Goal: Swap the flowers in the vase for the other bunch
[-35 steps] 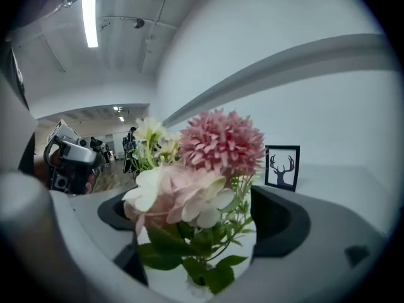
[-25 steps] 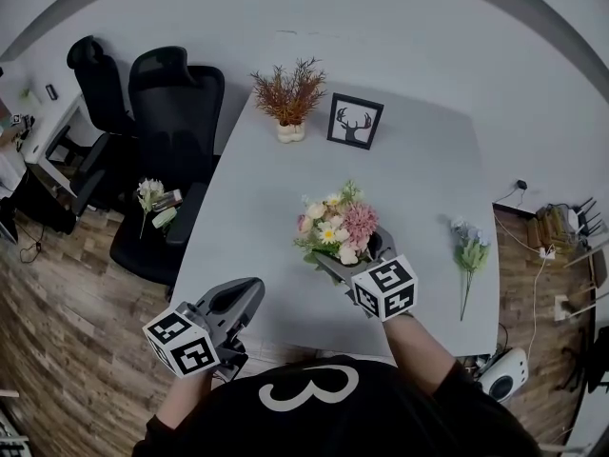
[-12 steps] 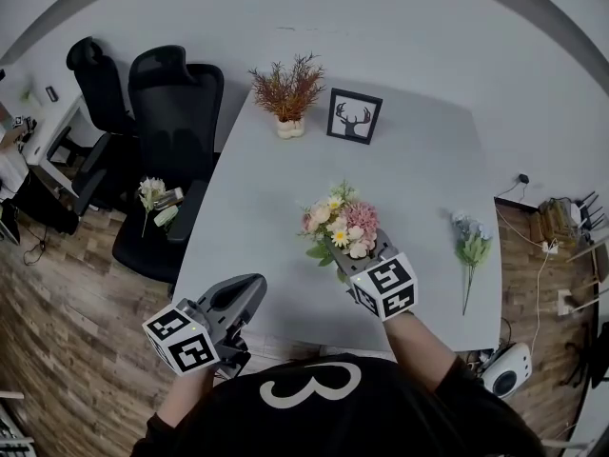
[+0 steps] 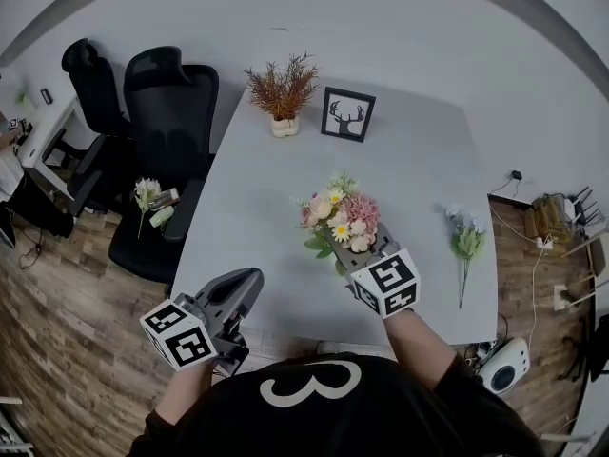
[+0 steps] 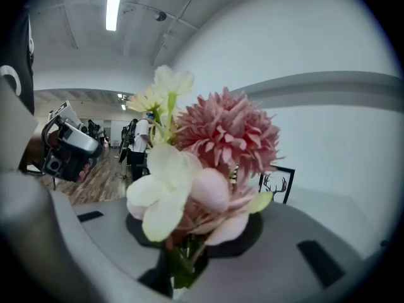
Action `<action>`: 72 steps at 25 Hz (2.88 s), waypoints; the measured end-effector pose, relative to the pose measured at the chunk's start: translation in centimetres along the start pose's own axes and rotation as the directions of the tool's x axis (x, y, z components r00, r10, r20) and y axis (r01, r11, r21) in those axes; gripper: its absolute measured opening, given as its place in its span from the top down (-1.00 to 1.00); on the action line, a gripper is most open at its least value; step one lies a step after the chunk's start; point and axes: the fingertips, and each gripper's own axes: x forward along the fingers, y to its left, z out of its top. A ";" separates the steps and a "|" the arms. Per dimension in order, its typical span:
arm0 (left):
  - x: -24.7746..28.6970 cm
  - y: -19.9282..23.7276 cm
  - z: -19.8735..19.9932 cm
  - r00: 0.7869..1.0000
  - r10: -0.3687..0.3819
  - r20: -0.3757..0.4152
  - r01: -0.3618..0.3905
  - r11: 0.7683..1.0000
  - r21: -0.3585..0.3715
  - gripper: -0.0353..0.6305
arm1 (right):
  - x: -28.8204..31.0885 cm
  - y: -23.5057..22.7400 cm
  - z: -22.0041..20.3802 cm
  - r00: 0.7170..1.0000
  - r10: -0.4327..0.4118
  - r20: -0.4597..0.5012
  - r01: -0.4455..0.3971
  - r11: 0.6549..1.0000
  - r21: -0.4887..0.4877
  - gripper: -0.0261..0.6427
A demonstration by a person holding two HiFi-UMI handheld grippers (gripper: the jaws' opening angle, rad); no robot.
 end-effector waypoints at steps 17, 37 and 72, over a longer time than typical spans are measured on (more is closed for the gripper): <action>1.4 -2.5 0.9 0.996 -0.091 -0.005 0.092 0.993 0.073 0.86 | -8.9 -1.5 11.7 0.942 -0.099 0.319 0.080 0.994 0.074 0.57; 6.4 -6.7 -3.4 0.963 -0.230 -0.143 0.239 0.970 0.053 0.86 | -18.2 -5.2 3.3 0.941 -0.305 0.148 0.271 0.939 0.209 0.57; 11.5 0.2 -3.3 0.988 0.007 -0.156 -0.007 1.000 0.000 0.86 | -6.3 -15.6 -14.6 0.955 -0.116 -0.273 0.227 0.878 0.421 0.52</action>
